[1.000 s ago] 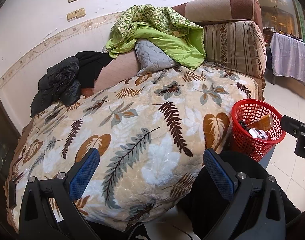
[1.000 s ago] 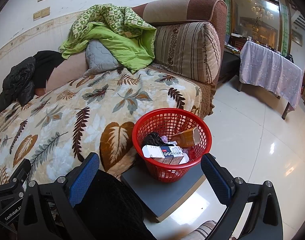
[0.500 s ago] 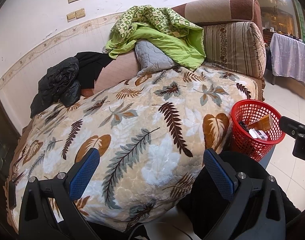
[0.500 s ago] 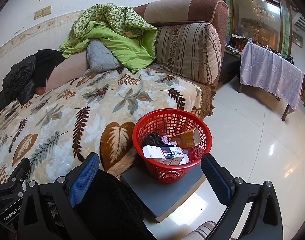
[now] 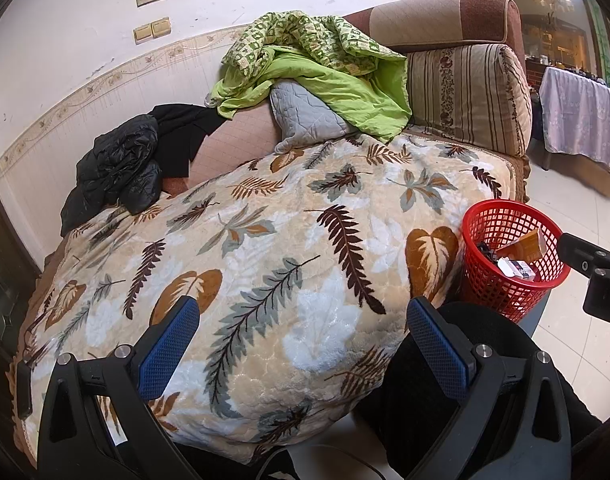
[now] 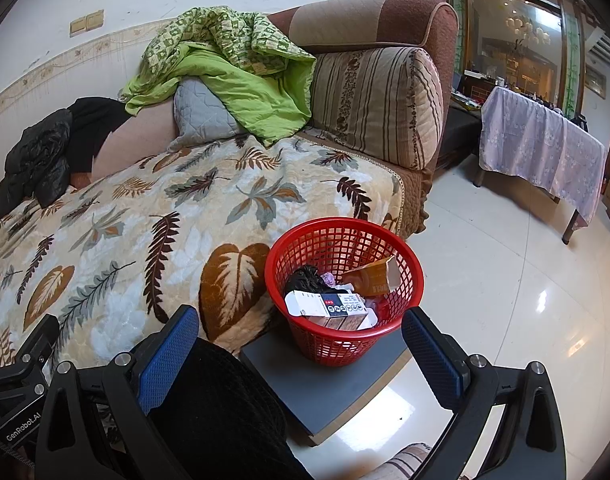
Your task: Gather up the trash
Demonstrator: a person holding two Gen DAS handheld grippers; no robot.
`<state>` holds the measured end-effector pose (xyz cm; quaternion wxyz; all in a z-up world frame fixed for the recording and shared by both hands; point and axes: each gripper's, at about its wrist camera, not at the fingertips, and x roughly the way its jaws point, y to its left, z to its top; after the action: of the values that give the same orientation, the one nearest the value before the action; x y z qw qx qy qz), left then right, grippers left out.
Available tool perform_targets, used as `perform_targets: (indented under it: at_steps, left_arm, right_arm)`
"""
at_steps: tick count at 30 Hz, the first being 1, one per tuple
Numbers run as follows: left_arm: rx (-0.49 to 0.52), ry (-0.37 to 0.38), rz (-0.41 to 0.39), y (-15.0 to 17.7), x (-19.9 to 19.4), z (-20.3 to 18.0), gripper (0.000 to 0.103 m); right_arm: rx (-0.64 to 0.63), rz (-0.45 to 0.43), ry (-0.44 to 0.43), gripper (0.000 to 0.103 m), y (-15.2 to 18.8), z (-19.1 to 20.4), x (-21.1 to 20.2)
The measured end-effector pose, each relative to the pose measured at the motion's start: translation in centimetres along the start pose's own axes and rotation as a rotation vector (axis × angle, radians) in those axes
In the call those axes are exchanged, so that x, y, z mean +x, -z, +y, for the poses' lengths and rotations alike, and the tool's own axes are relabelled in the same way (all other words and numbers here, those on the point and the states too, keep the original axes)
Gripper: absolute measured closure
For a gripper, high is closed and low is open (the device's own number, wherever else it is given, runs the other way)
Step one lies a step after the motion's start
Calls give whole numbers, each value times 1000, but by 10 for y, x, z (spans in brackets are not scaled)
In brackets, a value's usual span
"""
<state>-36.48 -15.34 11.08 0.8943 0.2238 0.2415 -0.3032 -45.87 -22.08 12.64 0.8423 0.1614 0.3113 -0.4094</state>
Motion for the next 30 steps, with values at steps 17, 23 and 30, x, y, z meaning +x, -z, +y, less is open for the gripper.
perform_targets:
  at_steps: [17,23,30]
  left_arm:
    - [-3,2,3,1,1,1,0]
    - [-15,7,7,1,3,3,0]
    - [-140,31,112,-2,33,37,0]
  right_arm:
    - [-22,-1,2,1,0,5,2]
    - [-37,-9,-2,1,-2,8,3]
    - [-118,-43,-207,1,-21,25,14]
